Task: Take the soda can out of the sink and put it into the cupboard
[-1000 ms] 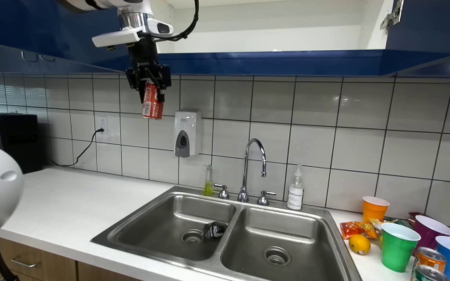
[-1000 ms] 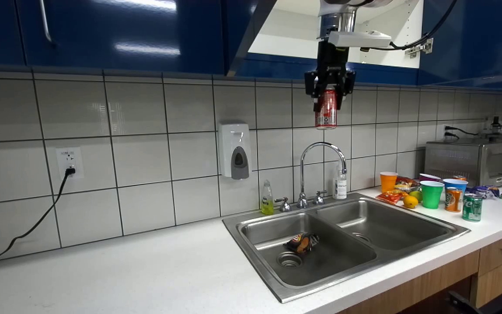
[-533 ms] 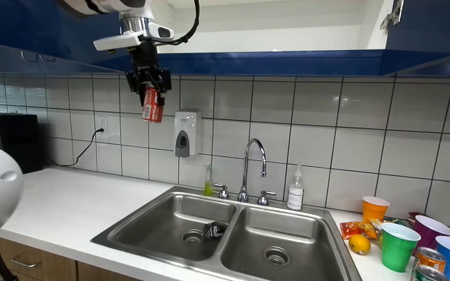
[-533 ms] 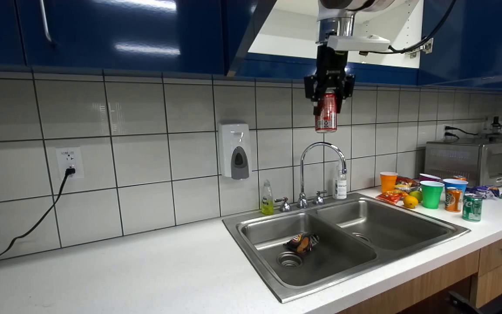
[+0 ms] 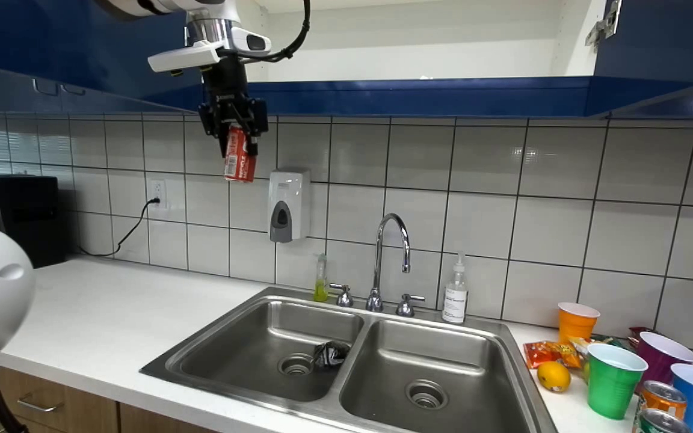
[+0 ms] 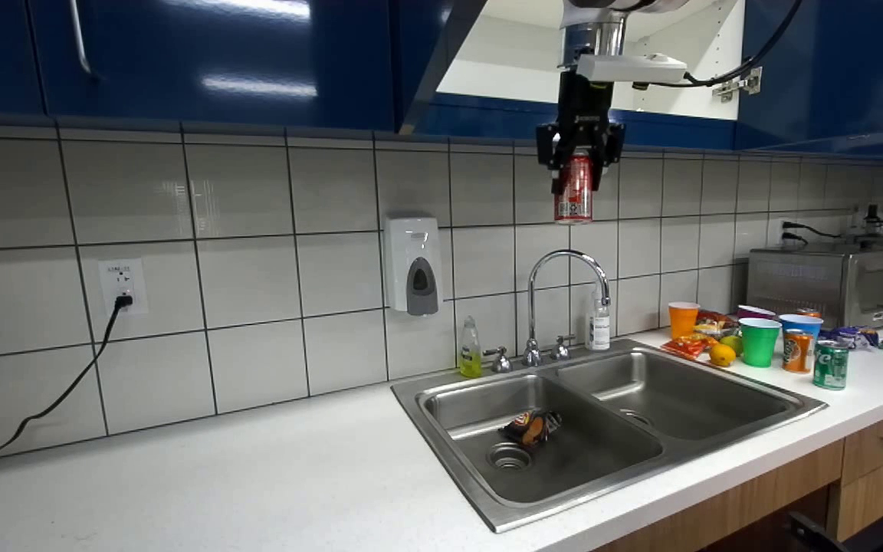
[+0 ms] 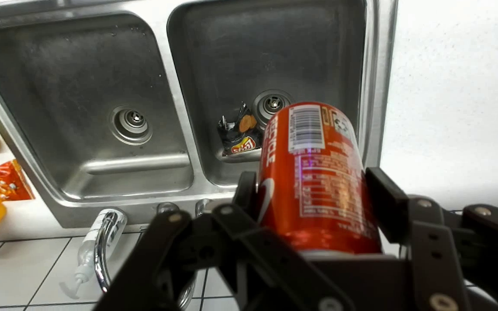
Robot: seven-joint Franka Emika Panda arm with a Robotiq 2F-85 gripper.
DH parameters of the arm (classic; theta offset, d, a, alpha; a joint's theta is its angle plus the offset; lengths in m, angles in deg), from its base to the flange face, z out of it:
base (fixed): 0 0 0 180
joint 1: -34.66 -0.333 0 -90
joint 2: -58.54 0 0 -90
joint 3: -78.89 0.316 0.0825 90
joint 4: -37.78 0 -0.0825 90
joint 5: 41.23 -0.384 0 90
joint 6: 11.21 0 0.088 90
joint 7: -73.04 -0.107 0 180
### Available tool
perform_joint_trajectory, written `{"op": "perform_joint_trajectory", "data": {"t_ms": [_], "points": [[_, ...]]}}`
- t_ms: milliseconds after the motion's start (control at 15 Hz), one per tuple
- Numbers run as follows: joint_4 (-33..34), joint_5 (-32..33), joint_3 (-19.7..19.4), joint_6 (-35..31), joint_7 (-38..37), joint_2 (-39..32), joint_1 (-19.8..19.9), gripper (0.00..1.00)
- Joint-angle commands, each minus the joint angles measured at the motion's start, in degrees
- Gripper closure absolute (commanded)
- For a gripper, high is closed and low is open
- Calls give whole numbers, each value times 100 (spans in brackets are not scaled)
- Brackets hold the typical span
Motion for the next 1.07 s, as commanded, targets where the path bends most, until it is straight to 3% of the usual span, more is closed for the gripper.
{"op": "perform_joint_trajectory", "data": {"t_ms": [0,1000], "points": [[326,91,51,183,80,-91,153,60],[1122,129,43,429,213,-327,168,60]]}}
